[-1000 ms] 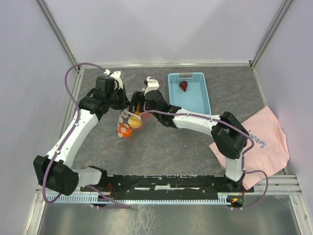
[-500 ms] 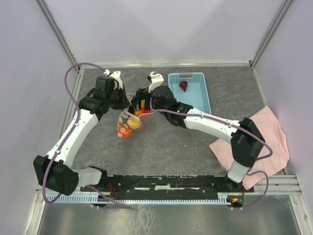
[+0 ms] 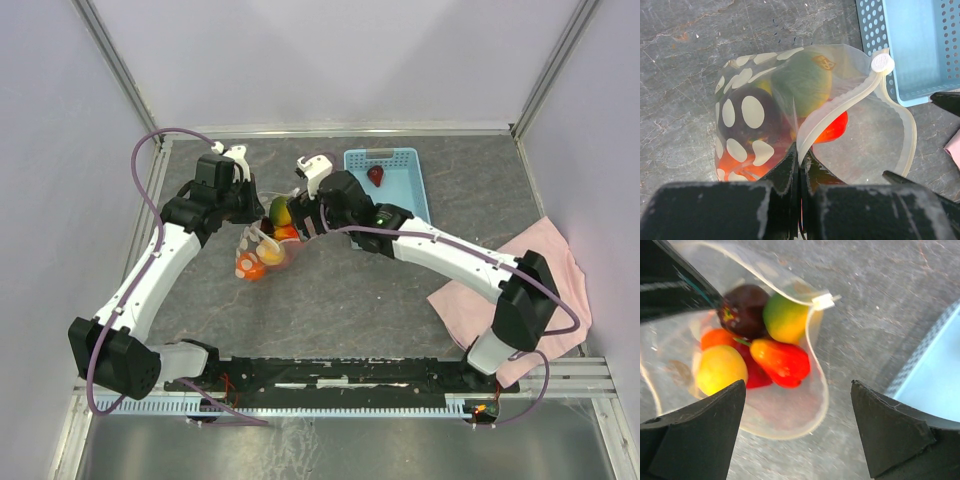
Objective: Place the food in the zip-top bag and seal the zipper
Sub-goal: Place the fake fruit in the zipper food storage bag, then pick up the fake fruit from the bin.
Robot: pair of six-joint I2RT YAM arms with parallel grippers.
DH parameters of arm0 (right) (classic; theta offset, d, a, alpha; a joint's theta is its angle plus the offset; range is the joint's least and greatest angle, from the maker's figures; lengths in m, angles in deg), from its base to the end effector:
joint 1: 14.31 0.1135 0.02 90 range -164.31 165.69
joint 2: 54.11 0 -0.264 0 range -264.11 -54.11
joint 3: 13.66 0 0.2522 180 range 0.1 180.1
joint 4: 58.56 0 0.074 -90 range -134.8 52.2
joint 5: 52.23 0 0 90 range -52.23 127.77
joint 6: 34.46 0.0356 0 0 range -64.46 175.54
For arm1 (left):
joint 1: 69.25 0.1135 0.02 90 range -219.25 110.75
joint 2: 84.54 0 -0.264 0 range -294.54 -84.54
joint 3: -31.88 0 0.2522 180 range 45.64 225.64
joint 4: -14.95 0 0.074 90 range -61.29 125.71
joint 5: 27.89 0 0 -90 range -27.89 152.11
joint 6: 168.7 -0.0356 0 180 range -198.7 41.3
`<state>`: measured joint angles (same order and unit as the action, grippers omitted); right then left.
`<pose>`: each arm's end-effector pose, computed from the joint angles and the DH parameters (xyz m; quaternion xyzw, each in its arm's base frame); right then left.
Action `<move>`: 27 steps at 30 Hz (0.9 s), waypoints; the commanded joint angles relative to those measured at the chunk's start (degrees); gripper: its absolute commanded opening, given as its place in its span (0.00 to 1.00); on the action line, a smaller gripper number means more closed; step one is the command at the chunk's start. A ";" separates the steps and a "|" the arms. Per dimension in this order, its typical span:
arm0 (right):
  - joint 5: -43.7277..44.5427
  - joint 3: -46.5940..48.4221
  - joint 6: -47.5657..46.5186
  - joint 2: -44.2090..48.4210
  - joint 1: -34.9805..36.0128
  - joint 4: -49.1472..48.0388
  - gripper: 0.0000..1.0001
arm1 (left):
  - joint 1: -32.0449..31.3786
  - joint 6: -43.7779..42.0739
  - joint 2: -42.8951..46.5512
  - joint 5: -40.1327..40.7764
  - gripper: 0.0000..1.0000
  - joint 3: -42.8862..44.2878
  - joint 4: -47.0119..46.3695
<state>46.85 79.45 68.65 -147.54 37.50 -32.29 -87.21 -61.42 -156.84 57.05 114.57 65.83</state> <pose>0.2428 0.2996 0.3268 -0.2418 0.8140 0.2244 0.4782 0.2569 -0.0866 0.3394 0.0239 0.9071 -0.1648 0.3866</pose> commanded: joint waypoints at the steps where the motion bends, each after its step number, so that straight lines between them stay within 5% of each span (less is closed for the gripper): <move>1: 1.36 2.54 -7.82 4.06 -2.43 7.04 0.94 | 0.16 -0.77 0.75 0.49 0.03 0.86 -2.58; 15: 0.77 0.96 -5.13 1.28 -18.53 9.15 0.95 | 0.20 -0.84 0.26 0.87 0.03 0.78 -2.42; 27: 2.56 2.37 4.52 -12.65 -29.31 -3.29 0.94 | 0.20 -0.97 0.07 1.59 0.03 0.95 -2.31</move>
<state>48.82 79.56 68.54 -157.28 10.59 -27.19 -87.21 -61.42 -156.84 57.66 114.57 65.83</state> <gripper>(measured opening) 0.943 0.040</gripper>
